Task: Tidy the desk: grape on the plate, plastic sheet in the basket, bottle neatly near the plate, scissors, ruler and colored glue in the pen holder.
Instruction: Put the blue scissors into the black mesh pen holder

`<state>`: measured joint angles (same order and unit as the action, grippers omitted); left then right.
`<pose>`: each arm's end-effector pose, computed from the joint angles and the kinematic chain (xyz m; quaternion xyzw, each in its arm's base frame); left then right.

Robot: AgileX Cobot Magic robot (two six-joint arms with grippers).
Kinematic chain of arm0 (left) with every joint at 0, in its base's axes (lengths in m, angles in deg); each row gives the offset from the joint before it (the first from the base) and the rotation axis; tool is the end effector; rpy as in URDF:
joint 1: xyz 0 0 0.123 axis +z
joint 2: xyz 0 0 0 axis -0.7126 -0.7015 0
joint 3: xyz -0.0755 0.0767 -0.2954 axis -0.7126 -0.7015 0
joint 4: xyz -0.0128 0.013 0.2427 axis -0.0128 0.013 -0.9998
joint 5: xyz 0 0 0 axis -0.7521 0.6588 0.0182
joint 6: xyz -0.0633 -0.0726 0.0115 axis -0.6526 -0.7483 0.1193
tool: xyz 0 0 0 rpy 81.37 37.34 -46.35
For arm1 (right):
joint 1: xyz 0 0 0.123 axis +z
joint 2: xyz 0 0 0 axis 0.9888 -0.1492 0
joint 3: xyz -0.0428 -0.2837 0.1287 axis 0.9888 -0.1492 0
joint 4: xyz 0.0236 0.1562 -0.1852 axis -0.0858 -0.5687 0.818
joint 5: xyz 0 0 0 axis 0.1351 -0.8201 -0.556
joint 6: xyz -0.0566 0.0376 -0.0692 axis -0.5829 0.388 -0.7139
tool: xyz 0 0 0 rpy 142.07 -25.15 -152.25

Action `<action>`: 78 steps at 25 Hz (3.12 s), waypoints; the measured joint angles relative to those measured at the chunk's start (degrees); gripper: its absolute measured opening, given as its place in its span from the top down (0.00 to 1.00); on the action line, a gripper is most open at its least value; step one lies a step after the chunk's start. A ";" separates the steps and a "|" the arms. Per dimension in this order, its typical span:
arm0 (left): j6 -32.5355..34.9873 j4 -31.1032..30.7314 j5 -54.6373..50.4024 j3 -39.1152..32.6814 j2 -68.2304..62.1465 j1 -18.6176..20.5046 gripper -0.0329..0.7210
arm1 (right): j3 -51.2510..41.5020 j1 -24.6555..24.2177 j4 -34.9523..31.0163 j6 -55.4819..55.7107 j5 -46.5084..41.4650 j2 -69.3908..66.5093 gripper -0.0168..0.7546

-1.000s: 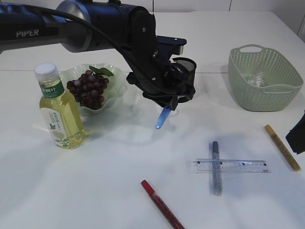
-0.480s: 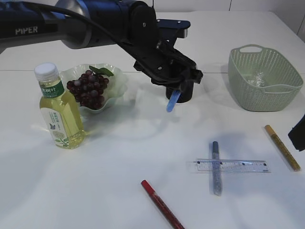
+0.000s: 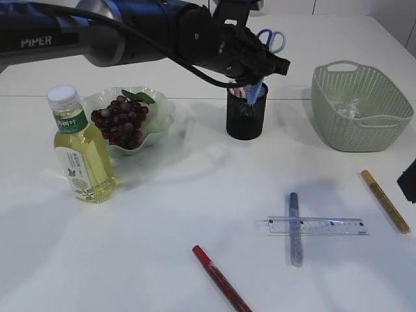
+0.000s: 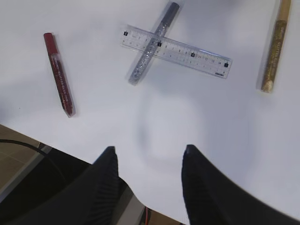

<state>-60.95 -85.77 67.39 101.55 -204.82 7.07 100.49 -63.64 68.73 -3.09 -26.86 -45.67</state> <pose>0.4281 -0.3390 0.2594 0.2302 0.8349 -0.1951 0.4604 0.1591 0.0616 0.3512 -0.1674 0.9656 0.0789 0.1825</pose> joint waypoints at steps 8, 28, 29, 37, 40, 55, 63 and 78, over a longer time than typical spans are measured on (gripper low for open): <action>0.00 -4.04 13.32 0.00 0.00 0.76 0.74 | 0.00 0.00 1.93 0.00 0.00 0.00 0.51; 0.00 -4.37 32.44 0.00 -7.77 3.64 0.74 | 0.00 0.00 4.94 0.00 0.00 0.00 0.51; 0.00 -4.37 33.06 0.00 -8.19 3.64 0.74 | 0.00 0.00 5.31 0.00 0.00 0.00 0.51; 0.00 -4.37 34.59 0.00 -9.95 3.99 0.74 | 0.00 0.00 5.89 0.00 0.00 0.00 0.51; 0.00 -4.37 34.94 0.00 -9.95 4.35 0.74 | 0.00 0.00 5.93 0.00 0.11 0.00 0.51; 0.00 -4.37 35.90 0.00 -10.93 4.84 0.74 | 0.00 0.00 6.02 0.00 1.46 0.00 0.51; 0.00 -4.37 36.00 0.00 -10.93 4.84 0.74 | 0.00 0.00 6.02 0.00 2.34 0.00 0.51; 0.00 -4.37 35.79 0.00 -10.93 4.84 0.73 | 0.00 0.00 6.02 0.00 2.56 0.00 0.51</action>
<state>-60.95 -90.14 103.17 101.55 -215.75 11.91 100.49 -63.64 74.75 -3.09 -24.30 -45.67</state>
